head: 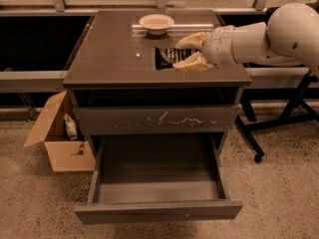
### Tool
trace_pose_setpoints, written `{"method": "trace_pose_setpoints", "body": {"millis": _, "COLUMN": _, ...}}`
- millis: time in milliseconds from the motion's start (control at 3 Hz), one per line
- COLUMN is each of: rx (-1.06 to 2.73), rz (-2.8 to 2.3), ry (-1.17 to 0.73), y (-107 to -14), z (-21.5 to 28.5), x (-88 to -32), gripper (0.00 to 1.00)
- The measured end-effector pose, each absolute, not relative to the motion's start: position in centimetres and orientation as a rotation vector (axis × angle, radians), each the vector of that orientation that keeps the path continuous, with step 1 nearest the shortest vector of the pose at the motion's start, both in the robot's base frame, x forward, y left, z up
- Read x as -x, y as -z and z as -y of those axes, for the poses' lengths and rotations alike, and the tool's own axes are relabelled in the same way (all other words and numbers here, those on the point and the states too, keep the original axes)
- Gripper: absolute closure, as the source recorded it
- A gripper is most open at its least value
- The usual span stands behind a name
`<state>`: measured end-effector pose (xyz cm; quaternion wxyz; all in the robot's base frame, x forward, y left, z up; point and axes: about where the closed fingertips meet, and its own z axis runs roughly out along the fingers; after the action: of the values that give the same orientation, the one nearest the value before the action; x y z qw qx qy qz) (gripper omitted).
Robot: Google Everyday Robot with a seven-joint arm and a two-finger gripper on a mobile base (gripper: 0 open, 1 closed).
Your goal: Pick rxbar chocolate from middle drawer and place on counter
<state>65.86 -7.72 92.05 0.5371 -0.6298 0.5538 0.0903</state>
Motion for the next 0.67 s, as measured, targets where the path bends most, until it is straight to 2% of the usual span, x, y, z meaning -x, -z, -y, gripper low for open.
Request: {"method": "trace_pose_setpoints", "body": {"millis": 667, "rx": 1.268, "rz": -1.39, "ry": -0.226, "y": -93.5, "z": 10.8, "x": -72.5, "gripper": 1.0}}
